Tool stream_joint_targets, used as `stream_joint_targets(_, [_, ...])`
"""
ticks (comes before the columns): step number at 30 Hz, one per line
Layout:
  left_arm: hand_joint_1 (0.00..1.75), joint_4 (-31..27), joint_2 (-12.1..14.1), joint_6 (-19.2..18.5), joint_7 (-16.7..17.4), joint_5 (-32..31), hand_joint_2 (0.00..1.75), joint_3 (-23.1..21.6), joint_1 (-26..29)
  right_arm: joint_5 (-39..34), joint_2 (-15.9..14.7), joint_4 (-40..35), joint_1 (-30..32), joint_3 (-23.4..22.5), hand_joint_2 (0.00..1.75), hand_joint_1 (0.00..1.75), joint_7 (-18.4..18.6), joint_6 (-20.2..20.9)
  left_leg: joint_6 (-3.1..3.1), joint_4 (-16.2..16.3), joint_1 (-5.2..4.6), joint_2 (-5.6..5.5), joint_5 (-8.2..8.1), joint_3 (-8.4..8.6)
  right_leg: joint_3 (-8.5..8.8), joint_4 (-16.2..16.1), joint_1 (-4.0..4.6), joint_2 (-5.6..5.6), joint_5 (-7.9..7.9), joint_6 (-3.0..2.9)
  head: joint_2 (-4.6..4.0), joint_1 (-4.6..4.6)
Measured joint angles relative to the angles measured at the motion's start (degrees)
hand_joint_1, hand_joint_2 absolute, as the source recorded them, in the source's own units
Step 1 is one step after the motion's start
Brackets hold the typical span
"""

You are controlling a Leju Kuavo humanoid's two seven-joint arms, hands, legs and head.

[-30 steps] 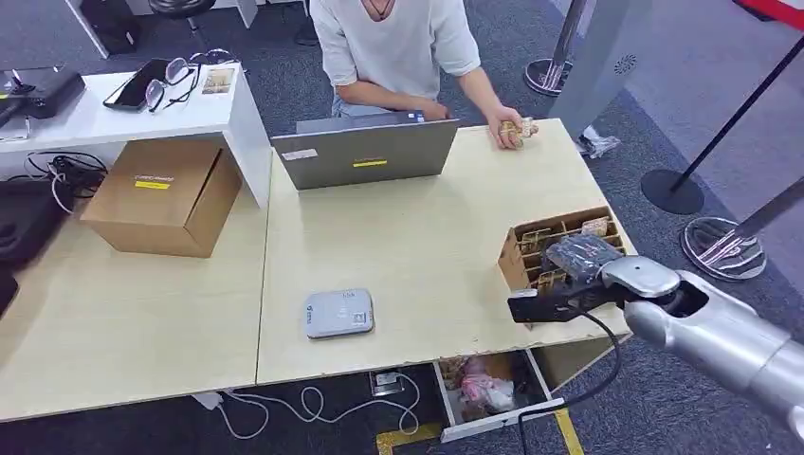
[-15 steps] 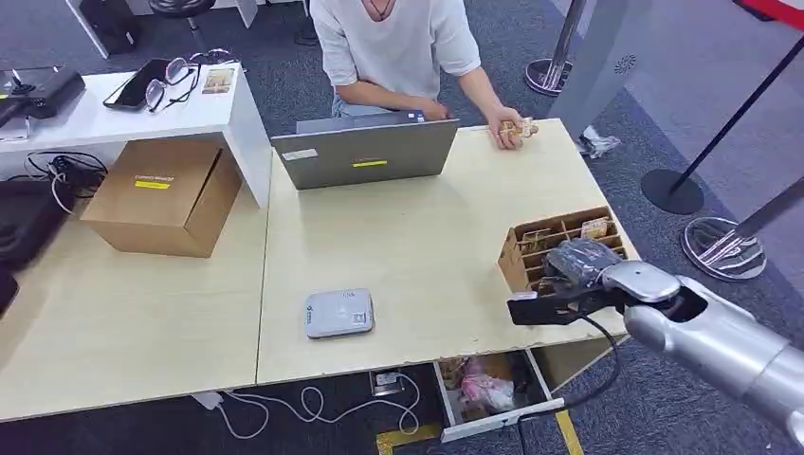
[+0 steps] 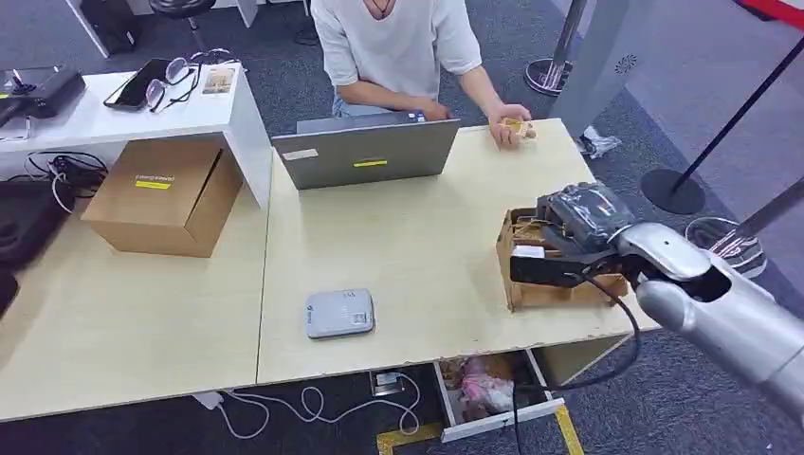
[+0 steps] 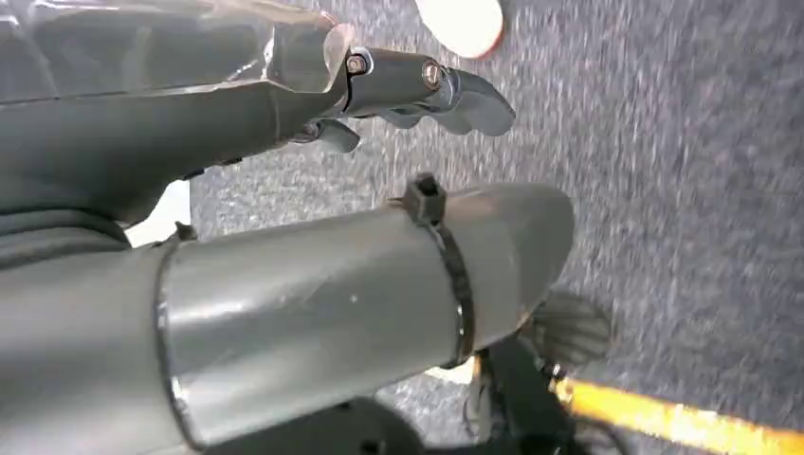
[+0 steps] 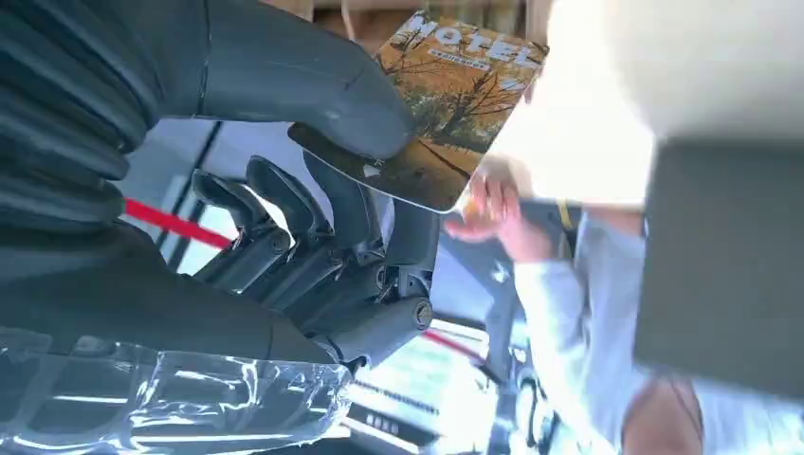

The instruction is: Pass the card to the sensor for recognition and then transmit it.

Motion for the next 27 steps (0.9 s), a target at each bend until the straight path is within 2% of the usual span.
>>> stream_joint_targets(3, [0.00, 0.17, 0.04, -0.77, 0.24, -0.88, 0.00, 0.00, 0.07, -0.13, -0.13, -1.90, -1.35, -1.92, 1.75, 1.75, -0.98, -0.53, 0.00, 0.00, 0.00, 0.01, 0.00, 0.01, 0.00, 0.00, -0.01, 0.00, 0.00, 0.00, 0.00, 0.00])
stream_joint_targets(5, [0.00, 0.17, 0.22, -2.06, 1.70, -2.03, 0.00, 0.00, -0.06, 0.33, 0.04, -2.55, -2.39, -2.75, 1.75, 1.75, -1.66, -1.11, 0.00, 0.00, 0.01, 0.00, 0.00, -0.01, 0.01, 0.00, -0.01, -0.02, 0.00, 0.00, 0.00, 0.02])
stream_joint_targets(10, [0.00, 0.15, 0.61, -3.23, 2.93, -4.11, 0.00, 0.00, -0.64, 1.57, 2.98, -2.38, -4.09, -2.84, 1.75, 1.75, -3.28, -4.81, -0.01, -0.01, 0.03, 0.01, 0.01, 0.01, 0.01, 0.04, -0.01, -0.01, 0.01, -0.01, 0.00, 0.00])
stream_joint_targets(20, [0.00, 0.17, 0.61, -2.88, 3.15, -8.02, 0.00, 0.00, -1.31, 3.78, 14.77, 3.71, -4.24, -2.75, 1.75, 1.75, -5.35, -12.45, 0.00, -0.01, 0.17, 0.02, 0.05, -0.01, 0.02, 0.07, 0.01, 0.01, 0.01, -0.01, 0.00, 0.00])
stream_joint_targets(23, [0.00, 0.17, 0.61, -2.53, 3.87, -9.46, 0.00, -0.04, -1.63, 6.47, 21.19, 9.39, -5.02, -2.82, 1.75, 1.75, -5.86, -17.15, -0.02, -0.02, 0.23, 0.21, 0.06, 0.08, 0.02, 0.07, 0.05, 0.21, 0.04, -0.04, 0.00, 0.00])
stream_joint_targets(27, [0.00, 0.17, 0.59, -2.14, 4.69, -9.96, 0.00, -0.07, -2.54, 10.16, 28.10, 15.68, -6.18, -2.84, 1.75, 1.75, -6.60, -23.39, -0.03, -0.01, 0.22, 0.16, 0.09, 0.10, 0.02, 0.07, 0.09, 0.16, 0.04, -0.04, 0.00, 0.00])
